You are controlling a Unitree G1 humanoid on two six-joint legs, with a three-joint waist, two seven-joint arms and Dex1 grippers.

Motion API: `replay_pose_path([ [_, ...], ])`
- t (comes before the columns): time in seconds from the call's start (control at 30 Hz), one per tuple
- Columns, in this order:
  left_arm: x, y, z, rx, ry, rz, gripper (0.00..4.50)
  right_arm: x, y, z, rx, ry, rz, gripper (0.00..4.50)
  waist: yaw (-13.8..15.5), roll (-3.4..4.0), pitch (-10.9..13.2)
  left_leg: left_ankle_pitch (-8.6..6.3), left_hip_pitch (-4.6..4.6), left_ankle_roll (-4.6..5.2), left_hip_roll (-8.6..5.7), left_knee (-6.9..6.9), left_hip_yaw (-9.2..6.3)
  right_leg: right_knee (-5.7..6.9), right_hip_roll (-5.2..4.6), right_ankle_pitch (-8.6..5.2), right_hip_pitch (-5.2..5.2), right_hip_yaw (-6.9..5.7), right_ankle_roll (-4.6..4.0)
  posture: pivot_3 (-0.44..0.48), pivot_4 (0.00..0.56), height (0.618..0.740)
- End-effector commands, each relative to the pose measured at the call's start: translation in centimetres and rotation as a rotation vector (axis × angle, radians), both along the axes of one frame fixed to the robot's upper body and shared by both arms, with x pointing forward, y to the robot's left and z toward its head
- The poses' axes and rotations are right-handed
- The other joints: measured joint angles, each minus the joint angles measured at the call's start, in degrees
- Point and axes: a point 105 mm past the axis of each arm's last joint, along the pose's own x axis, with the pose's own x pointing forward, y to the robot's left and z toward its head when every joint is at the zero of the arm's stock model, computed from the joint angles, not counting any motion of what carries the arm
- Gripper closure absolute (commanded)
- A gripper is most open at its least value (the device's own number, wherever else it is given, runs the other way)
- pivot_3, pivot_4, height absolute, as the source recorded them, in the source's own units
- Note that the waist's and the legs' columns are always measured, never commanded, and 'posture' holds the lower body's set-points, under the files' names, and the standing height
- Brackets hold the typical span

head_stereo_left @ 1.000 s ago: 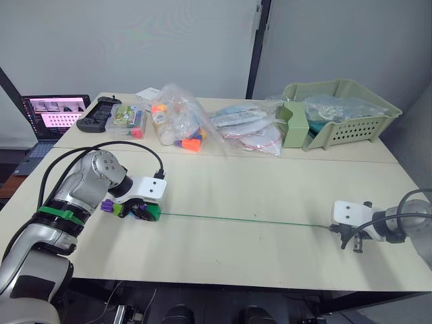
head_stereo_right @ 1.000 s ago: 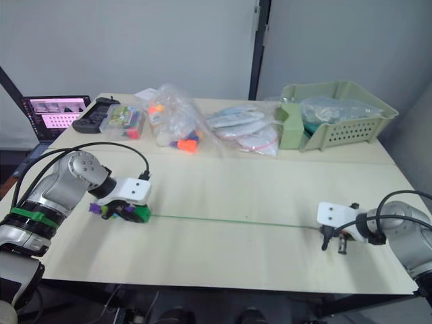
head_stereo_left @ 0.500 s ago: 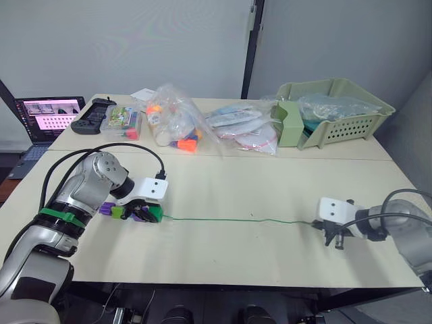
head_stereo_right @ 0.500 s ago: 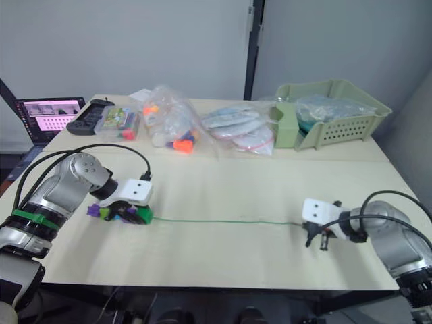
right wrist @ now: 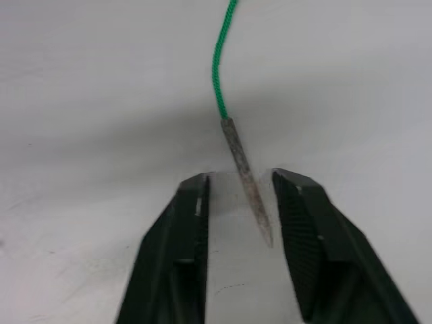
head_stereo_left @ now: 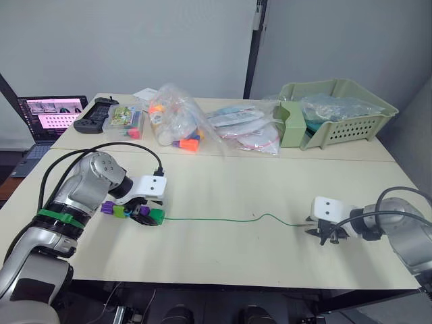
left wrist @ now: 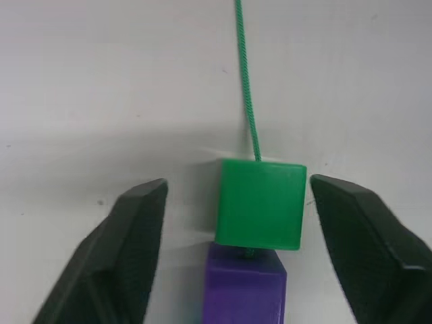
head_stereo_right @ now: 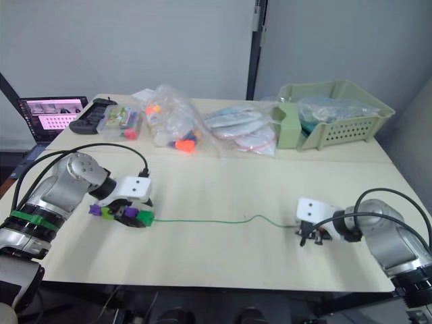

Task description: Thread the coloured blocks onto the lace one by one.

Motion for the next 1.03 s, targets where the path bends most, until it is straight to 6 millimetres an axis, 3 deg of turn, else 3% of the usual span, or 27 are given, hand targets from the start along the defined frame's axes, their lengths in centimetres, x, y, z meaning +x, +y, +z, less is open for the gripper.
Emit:
replay_pose_path([
  [0.03, 0.0, 0.6, 2.2, -0.076, -0.04, 0.03, 0.0, -0.3, -0.1, 2.6, 0.066, -0.04, -0.012, 1.46, 0.0, 0.0, 0.0, 0.0, 0.0, 0.0, 0.0, 0.0, -0.01, 0.0, 0.0, 0.0, 0.0, 0.0, 0.0, 0.0, 0.15, 0.732],
  [0.17, -0.3, 1.9, 4.1, -0.239, -0.048, 0.107, 0.0, -1.9, 1.4, 5.6, 0.386, -0.002, -0.076, 0.1, 0.0, -0.01, 0.0, 0.0, -0.03, 0.0, 0.01, 0.0, -0.04, 0.02, -0.01, 0.0, -0.01, -0.01, 0.0, 0.0, 0.15, 0.732],
  [0.2, -0.4, 2.0, 4.3, -0.267, -0.049, 0.112, 0.0, -2.2, 1.3, 5.7, 0.404, 0.012, -0.086, 0.04, 0.0, -0.01, 0.0, 0.0, -0.01, 0.0, 0.0, 0.0, -0.08, 0.09, -0.01, 0.0, 0.0, -0.02, 0.0, 0.0, 0.15, 0.732],
  [0.3, -1.3, 2.5, 5.0, -0.434, -0.019, 0.16, 0.0, -3.1, 0.8, 5.9, 0.488, 0.037, -0.138, 0.04, 0.0, 0.0, 0.0, 0.0, 0.02, 0.0, -0.01, -0.01, -0.07, 0.12, -0.04, 0.0, 0.02, -0.03, 0.0, 0.0, 0.15, 0.732],
  [0.37, -1.7, 4.3, 5.4, -0.544, -0.036, 0.242, 0.0, -3.3, -0.1, 6.5, 0.603, 0.02, -0.199, 0.04, 0.0, -0.01, 0.0, 0.0, 0.02, 0.0, -0.01, -0.01, -0.07, 0.14, -0.05, 0.0, 0.02, -0.03, 0.0, 0.0, 0.15, 0.732],
  [0.5, -1.0, 9.3, 5.7, -0.696, -0.223, 0.452, 0.0, -3.8, -2.3, 6.6, 0.733, -0.018, -0.32, 0.04, 0.1, -0.01, 0.0, 0.0, 0.05, 0.0, 0.02, 0.0, -0.08, 0.17, -0.03, 0.0, 0.0, -0.04, 0.0, 0.0, 0.15, 0.732],
  [0.6, -2.7, 14.7, 3.8, -0.712, -0.321, 0.651, 0.0, -3.9, -5.1, 6.0, 0.762, -0.099, -0.43, 0.04, -0.1, 0.0, 0.0, 0.0, 0.13, 0.0, 0.02, -0.03, -0.01, 0.12, -0.06, 0.0, 0.03, -0.02, 0.0, 0.0, 0.15, 0.732],
  [0.63, -3.3, 15.6, 3.1, -0.695, -0.327, 0.679, 0.0, -3.9, -5.5, 5.9, 0.77, -0.116, -0.447, 0.04, -0.4, 0.0, 0.0, 0.0, 0.2, 0.0, 0.01, -0.1, 0.02, 0.14, -0.1, 0.0, 0.04, 0.0, 0.0, 0.0, 0.15, 0.732],
  [0.87, -5.5, 18.1, 0.6, -0.716, -0.342, 0.854, 0.0, -3.8, -6.8, 4.7, 0.795, -0.141, -0.501, 0.04, 0.5, -0.04, 0.0, -0.02, 0.46, -0.01, 0.13, -0.15, 0.14, -0.01, -0.11, -0.04, 0.3, -0.05, -0.07, 0.0, 0.15, 0.732],
  [1.03, -6.7, 18.3, -0.4, -0.698, -0.346, 0.868, 0.0, -3.5, -6.8, 4.2, 0.828, -0.138, -0.519, 0.04, 0.6, -0.04, 0.0, -0.02, 0.53, -0.01, 0.19, -0.19, 0.21, -0.04, -0.14, -0.05, 0.33, -0.02, -0.09, 0.0, 0.15, 0.732],
])
